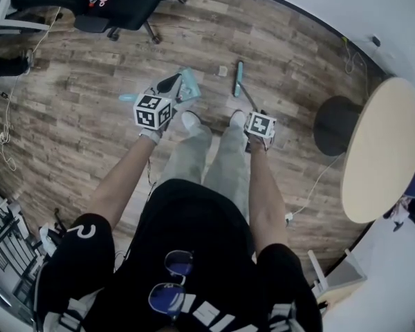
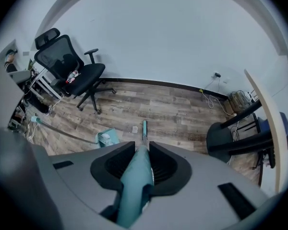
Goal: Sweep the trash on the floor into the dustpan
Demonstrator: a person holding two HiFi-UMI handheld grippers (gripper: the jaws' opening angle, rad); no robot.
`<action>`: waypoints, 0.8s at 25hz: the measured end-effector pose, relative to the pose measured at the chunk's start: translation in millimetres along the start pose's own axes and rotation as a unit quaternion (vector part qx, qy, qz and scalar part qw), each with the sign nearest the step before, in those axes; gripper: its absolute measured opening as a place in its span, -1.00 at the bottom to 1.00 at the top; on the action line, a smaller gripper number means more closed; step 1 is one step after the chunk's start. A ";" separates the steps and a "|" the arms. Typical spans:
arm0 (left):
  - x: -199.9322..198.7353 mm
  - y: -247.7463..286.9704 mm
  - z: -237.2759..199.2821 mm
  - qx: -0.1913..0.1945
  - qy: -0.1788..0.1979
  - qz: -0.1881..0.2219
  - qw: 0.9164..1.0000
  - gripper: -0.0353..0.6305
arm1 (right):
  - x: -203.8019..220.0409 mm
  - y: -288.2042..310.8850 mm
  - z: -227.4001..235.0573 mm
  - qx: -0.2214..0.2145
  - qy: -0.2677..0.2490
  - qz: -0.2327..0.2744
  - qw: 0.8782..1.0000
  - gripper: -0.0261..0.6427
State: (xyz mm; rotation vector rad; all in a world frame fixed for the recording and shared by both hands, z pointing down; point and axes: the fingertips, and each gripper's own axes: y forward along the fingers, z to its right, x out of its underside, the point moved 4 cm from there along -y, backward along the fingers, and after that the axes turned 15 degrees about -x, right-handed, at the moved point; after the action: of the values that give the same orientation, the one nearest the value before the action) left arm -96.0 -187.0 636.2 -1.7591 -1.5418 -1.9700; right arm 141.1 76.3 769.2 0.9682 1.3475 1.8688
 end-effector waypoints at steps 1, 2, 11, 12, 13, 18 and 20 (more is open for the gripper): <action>0.7 -1.2 -2.2 -0.003 -0.002 0.001 1.000 -0.90 | -1.8 4.6 -11.7 -0.024 -0.006 0.002 1.000 -0.67; 1.2 -2.3 -4.7 -0.006 -0.005 0.002 1.000 -0.90 | -4.9 9.9 -25.3 -0.054 -0.011 0.008 0.998 -0.67; 11.5 -21.4 -38.2 -0.046 -0.039 0.008 0.998 -0.90 | -5.4 27.9 -108.1 -0.157 -0.074 0.000 0.985 -0.67; 12.8 -24.2 -41.9 -0.051 -0.042 0.009 0.998 -0.90 | -5.1 30.9 -121.8 -0.179 -0.085 0.001 0.980 -0.67; 14.1 -27.1 -45.4 -0.056 -0.046 0.010 0.997 -0.90 | -3.3 33.0 -132.2 -0.192 -0.098 -0.004 0.976 -0.67; 20.4 -45.6 -61.5 -0.081 -0.058 0.016 0.995 -0.90 | 1.9 34.4 -160.6 -0.219 -0.150 -0.025 0.964 -0.67; 20.5 -52.0 -66.5 -0.096 -0.064 0.019 0.993 -0.90 | -3.8 31.1 -158.9 -0.211 -0.165 -0.029 0.963 -0.67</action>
State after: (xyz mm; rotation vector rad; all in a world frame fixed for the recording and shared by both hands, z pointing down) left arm -182.2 -197.1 632.2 -2.0072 -1.3816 -2.0871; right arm 6.7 -13.9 765.5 0.9476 0.7322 1.7542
